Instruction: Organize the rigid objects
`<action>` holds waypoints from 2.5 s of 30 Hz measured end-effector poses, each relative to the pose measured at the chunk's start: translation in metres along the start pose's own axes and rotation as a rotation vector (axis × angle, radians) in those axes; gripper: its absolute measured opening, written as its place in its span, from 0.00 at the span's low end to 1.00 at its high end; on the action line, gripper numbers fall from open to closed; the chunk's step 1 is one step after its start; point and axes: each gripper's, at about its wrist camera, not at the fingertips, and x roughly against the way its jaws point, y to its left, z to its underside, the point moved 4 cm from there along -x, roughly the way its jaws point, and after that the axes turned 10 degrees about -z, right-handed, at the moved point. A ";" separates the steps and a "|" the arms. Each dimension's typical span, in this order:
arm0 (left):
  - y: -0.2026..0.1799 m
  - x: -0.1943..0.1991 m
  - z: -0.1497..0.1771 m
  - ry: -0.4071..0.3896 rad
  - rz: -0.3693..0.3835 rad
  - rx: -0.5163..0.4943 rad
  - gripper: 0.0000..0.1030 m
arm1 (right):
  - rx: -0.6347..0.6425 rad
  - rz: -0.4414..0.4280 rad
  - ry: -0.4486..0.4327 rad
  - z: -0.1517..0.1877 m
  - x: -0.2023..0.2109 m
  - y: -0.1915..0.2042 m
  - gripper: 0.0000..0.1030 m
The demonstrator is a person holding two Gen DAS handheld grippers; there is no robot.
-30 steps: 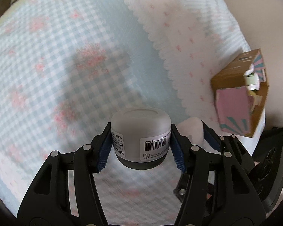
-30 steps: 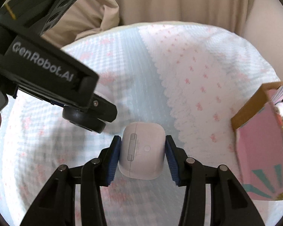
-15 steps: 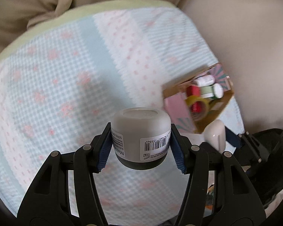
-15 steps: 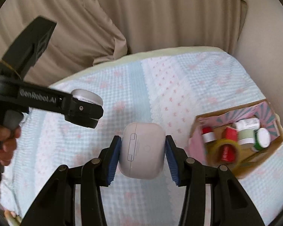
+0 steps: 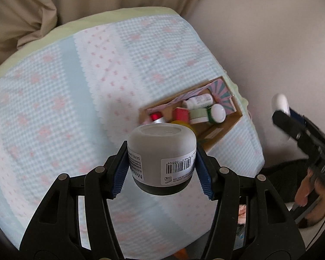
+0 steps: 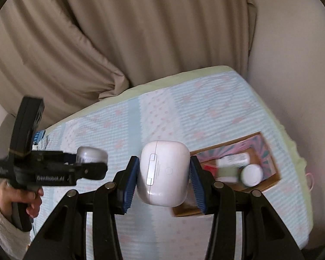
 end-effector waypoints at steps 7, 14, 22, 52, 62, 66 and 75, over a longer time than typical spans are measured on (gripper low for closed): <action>-0.066 -0.056 -0.001 0.030 -0.005 0.088 0.52 | 0.001 -0.017 0.070 -0.019 0.006 -0.102 0.42; -0.108 -0.126 -0.002 0.081 -0.002 0.159 0.52 | 0.004 -0.031 0.172 -0.020 -0.023 -0.181 0.42; -0.120 -0.196 -0.019 0.122 -0.063 0.187 0.52 | -0.020 -0.048 0.289 -0.001 -0.081 -0.244 0.42; -0.096 -0.222 -0.027 0.101 -0.241 0.212 1.00 | 0.024 -0.039 0.419 0.014 -0.162 -0.263 1.00; -0.086 -0.195 -0.007 0.067 -0.243 0.206 1.00 | 0.011 0.003 0.408 0.018 -0.148 -0.255 1.00; -0.085 -0.160 -0.001 0.015 -0.254 0.200 1.00 | 0.012 0.017 0.389 0.018 -0.129 -0.241 1.00; -0.074 0.009 0.025 -0.197 -0.304 0.237 1.00 | 0.124 0.029 0.286 -0.004 -0.022 -0.144 1.00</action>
